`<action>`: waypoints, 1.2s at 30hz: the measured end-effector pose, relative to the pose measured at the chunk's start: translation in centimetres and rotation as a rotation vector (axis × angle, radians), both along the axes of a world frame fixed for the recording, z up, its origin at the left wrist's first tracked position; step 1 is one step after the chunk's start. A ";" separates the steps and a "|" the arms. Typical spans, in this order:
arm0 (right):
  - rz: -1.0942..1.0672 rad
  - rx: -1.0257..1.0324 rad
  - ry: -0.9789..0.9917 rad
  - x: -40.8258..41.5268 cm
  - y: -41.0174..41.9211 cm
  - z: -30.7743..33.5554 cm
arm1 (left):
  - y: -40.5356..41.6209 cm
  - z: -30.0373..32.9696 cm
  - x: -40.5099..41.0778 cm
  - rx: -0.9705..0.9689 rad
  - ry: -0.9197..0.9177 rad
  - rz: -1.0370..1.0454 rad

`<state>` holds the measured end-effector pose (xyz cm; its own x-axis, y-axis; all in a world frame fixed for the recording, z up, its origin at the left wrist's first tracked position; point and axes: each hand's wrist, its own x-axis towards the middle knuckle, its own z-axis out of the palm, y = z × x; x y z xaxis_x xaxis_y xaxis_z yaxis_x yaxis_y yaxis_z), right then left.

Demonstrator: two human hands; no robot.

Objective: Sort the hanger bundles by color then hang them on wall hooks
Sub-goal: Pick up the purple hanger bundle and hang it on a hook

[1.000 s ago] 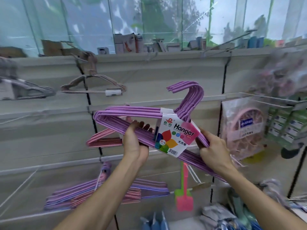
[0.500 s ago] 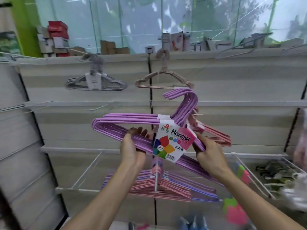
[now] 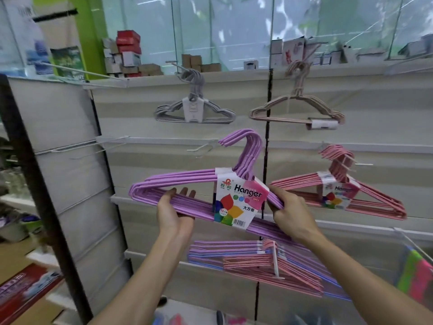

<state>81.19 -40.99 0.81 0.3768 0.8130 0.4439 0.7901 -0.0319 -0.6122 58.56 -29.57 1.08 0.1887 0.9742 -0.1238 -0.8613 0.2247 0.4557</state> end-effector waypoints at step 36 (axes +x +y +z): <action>-0.028 -0.189 -0.272 -0.5 21.9 -1.2 | 21.3 -4.4 0.3 -0.162 -0.027 -0.025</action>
